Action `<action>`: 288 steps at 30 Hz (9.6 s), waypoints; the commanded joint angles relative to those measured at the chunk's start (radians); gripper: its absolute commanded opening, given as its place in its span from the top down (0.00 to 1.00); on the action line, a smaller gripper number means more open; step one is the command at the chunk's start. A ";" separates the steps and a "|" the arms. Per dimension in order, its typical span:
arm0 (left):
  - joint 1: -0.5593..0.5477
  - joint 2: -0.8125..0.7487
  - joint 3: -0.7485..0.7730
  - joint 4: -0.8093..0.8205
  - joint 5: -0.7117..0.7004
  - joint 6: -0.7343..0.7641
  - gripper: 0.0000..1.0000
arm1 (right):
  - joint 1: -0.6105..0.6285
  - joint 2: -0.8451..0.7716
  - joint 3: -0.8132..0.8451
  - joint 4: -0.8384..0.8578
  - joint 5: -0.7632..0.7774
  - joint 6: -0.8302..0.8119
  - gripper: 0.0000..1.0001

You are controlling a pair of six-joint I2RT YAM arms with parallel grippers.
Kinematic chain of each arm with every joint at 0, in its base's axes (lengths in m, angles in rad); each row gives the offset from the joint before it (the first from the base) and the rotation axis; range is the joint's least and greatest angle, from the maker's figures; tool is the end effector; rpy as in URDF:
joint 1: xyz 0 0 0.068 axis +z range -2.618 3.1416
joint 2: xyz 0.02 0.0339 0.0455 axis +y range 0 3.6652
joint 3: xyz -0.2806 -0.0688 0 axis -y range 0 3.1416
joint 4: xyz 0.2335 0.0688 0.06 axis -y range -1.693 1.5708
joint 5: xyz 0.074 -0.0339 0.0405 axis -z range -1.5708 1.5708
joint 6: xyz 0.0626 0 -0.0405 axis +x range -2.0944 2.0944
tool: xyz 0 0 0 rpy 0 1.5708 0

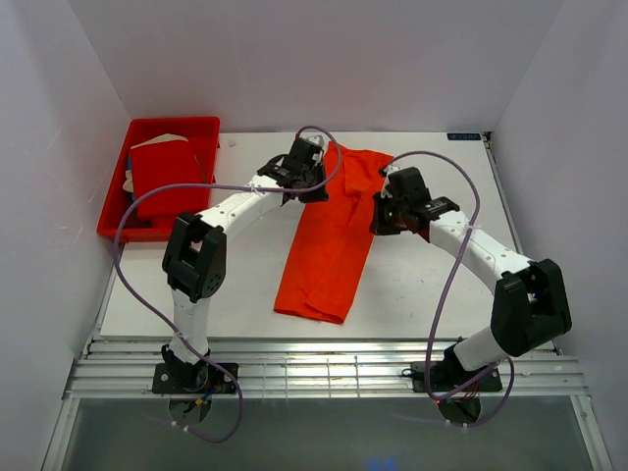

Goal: Fold and stack the t-shirts
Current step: Fold the tshirt

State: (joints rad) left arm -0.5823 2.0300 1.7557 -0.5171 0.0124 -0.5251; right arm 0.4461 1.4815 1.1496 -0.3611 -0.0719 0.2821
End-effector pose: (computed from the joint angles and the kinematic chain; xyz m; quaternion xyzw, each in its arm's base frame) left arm 0.4016 -0.2654 0.2624 0.0288 0.9246 -0.2046 0.3201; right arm 0.3050 0.1509 0.2865 -0.0893 0.9003 0.1816 0.3852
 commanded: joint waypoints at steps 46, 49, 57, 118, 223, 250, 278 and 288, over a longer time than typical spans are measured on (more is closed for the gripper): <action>-0.067 -0.198 -0.588 0.138 0.112 -0.162 1.00 | 0.095 0.399 0.021 -0.048 0.053 0.054 0.92; -0.074 -0.195 -0.587 0.138 0.115 -0.171 1.00 | 0.094 0.407 0.044 -0.091 0.124 0.054 0.92; -0.091 -0.183 -0.572 0.140 0.123 -0.185 1.00 | 0.094 0.408 0.110 -0.200 0.242 0.055 0.92; -0.073 0.042 -0.254 0.072 -0.014 -0.085 0.60 | 0.517 0.160 -0.088 -0.262 0.127 0.178 0.60; -0.093 -0.366 -0.732 -0.057 0.081 -0.078 0.35 | 0.496 -0.017 -0.381 -0.176 0.212 0.356 0.47; -0.212 -0.444 -0.868 -0.104 0.046 -0.179 0.37 | 0.493 -0.001 -0.381 -0.179 0.205 0.353 0.60; -0.221 -0.473 -0.857 -0.113 0.116 -0.159 1.00 | 0.494 -0.119 -0.349 -0.389 0.204 0.342 0.92; -0.221 -0.430 -0.605 -0.089 0.094 -0.185 1.00 | 0.488 -0.024 -0.145 -0.403 0.326 0.327 0.92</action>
State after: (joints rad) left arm -0.8062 1.6093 1.0687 -0.6357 0.1417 -0.7074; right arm 0.9424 1.4143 0.9306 -0.7391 0.1799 0.6212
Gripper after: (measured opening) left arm 0.015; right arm 0.089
